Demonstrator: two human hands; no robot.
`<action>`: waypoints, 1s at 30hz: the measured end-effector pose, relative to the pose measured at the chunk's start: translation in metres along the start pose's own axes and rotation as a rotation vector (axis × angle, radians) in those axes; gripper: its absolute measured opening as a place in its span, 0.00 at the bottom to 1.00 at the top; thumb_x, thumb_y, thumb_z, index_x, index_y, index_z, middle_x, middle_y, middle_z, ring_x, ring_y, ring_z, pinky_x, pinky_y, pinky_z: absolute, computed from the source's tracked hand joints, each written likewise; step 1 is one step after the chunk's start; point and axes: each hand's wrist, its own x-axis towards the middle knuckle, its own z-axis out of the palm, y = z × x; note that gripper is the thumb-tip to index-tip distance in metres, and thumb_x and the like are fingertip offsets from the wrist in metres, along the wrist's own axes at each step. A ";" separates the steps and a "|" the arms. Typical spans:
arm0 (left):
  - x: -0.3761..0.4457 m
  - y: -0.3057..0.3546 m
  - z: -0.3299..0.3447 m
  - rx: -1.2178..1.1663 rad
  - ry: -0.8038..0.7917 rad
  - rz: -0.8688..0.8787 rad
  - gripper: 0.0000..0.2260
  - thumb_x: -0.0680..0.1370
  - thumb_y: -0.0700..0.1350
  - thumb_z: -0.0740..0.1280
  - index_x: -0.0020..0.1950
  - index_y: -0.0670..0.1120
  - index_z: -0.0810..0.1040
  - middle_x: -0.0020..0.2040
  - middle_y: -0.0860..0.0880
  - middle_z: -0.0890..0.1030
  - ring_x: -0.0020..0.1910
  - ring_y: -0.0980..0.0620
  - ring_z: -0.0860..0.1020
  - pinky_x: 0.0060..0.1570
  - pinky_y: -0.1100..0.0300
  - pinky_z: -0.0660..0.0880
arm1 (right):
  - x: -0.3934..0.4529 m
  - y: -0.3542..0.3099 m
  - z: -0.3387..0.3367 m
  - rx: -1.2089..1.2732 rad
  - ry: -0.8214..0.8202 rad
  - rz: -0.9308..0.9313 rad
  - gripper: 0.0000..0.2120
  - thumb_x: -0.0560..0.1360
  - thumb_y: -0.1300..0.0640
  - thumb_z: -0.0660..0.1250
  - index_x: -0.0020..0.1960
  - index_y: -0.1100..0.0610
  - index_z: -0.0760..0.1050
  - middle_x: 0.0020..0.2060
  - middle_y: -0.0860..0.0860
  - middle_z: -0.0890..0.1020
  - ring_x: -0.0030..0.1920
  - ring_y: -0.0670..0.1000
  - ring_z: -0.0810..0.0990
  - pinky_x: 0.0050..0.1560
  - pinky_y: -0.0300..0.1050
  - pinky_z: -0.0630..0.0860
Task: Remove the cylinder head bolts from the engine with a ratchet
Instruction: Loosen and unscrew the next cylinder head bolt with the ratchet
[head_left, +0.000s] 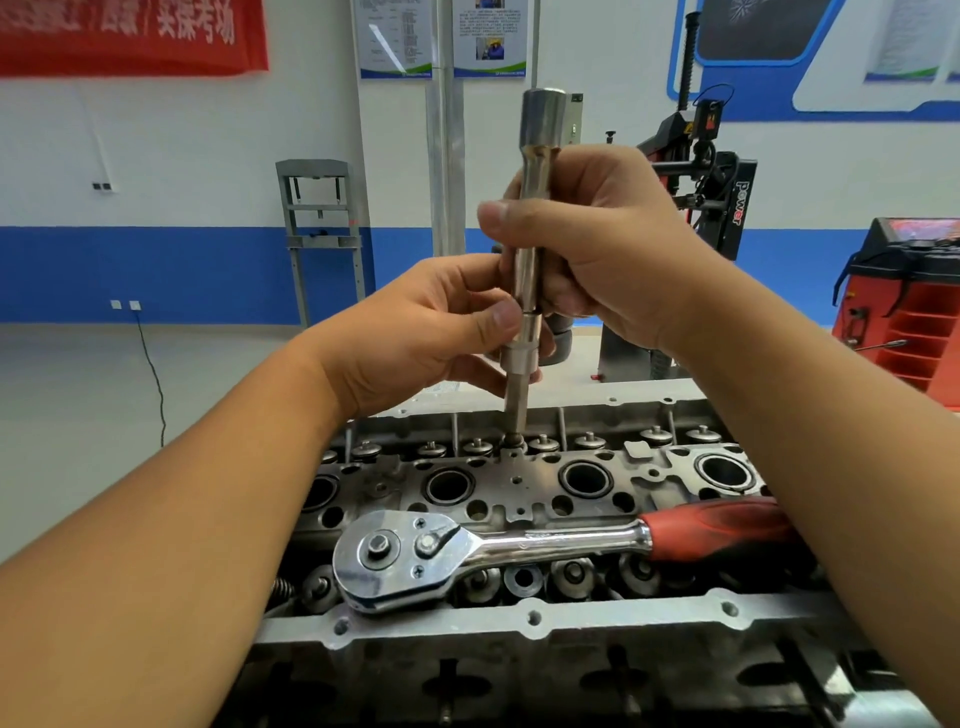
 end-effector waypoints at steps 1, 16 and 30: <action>0.000 0.000 0.000 -0.007 0.001 -0.015 0.18 0.80 0.47 0.66 0.68 0.41 0.76 0.52 0.40 0.84 0.54 0.39 0.83 0.54 0.43 0.82 | 0.000 -0.001 0.002 -0.012 0.016 -0.004 0.08 0.79 0.62 0.71 0.49 0.68 0.77 0.34 0.64 0.76 0.20 0.48 0.69 0.20 0.38 0.64; 0.001 0.000 0.004 -0.110 0.023 0.069 0.16 0.79 0.35 0.65 0.66 0.35 0.75 0.52 0.37 0.83 0.48 0.37 0.83 0.55 0.37 0.80 | 0.003 0.005 0.014 -0.020 0.159 -0.153 0.12 0.83 0.62 0.66 0.47 0.71 0.74 0.32 0.60 0.75 0.28 0.49 0.76 0.29 0.41 0.72; 0.008 -0.011 0.000 -0.233 0.076 0.127 0.19 0.75 0.43 0.73 0.63 0.39 0.74 0.50 0.41 0.87 0.49 0.39 0.86 0.49 0.47 0.83 | -0.001 -0.002 0.021 -0.081 0.288 -0.311 0.09 0.83 0.63 0.66 0.43 0.60 0.76 0.32 0.54 0.77 0.32 0.48 0.77 0.36 0.45 0.74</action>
